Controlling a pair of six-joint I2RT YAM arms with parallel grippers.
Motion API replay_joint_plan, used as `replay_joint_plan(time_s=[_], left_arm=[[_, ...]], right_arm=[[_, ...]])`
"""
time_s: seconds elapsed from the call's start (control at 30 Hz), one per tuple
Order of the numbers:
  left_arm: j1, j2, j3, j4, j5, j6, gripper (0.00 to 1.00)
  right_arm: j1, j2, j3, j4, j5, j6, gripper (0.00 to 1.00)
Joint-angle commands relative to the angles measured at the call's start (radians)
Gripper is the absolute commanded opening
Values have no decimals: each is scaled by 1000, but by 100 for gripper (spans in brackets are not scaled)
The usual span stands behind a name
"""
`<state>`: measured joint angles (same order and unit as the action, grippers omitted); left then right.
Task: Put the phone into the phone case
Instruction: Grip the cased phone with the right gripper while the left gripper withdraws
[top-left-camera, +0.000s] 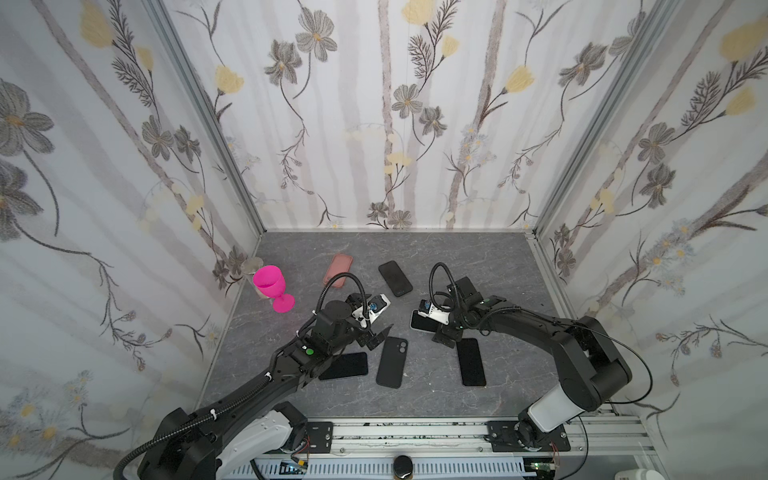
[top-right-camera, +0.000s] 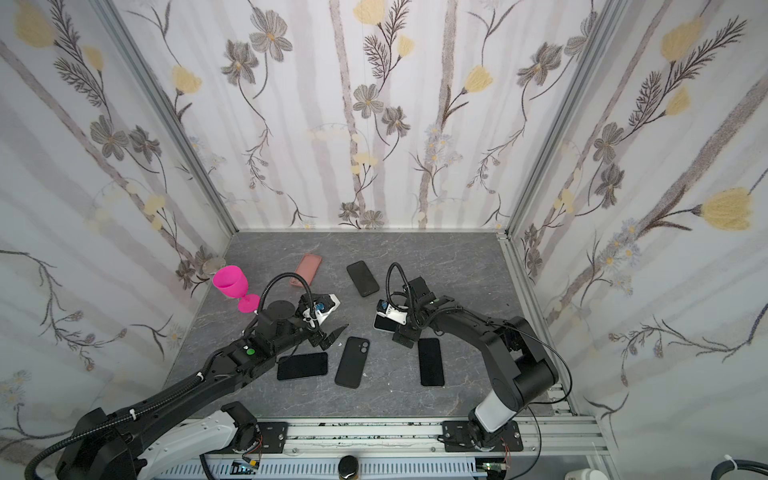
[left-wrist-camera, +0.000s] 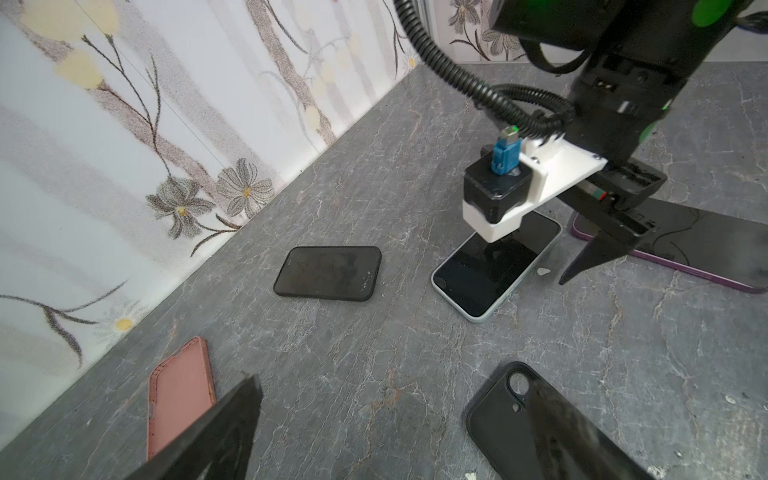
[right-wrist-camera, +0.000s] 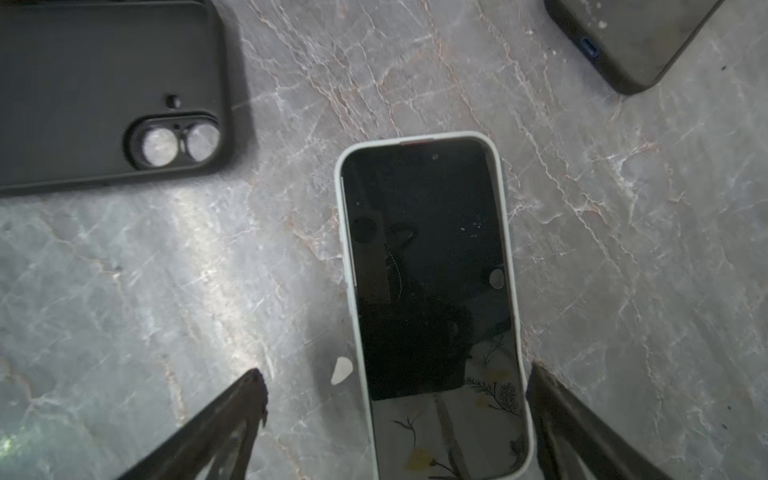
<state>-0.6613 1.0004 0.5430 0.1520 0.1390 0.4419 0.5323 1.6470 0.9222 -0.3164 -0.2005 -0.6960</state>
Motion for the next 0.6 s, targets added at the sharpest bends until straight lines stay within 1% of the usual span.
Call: replay_joint_plan(time_s=[0.0,0.13,0.23,0.37,0.43,0.47,0.57], left_arm=[[1,1,1,11,20,26,100],[1,5,4,1,28,29,100],[1,12,8,-6,30,29,100],[1,21,18,-24,39,29,100],[1,24,22,-30,42,30,100],[1,24,22,-32,42,30,100],[2,24,24,-37,43,32,100]], right_arm=[[7,48,44,-58,30,1,96],[8,107,90,-87,41,6,96],[8,151,130,-126,47,9,91],[9,204,180,-193,33,12,80],[8,224,203,-221,24,20,77],[8,231,211,-232,17,22,74],[8,244,220,-238,22,36,74]])
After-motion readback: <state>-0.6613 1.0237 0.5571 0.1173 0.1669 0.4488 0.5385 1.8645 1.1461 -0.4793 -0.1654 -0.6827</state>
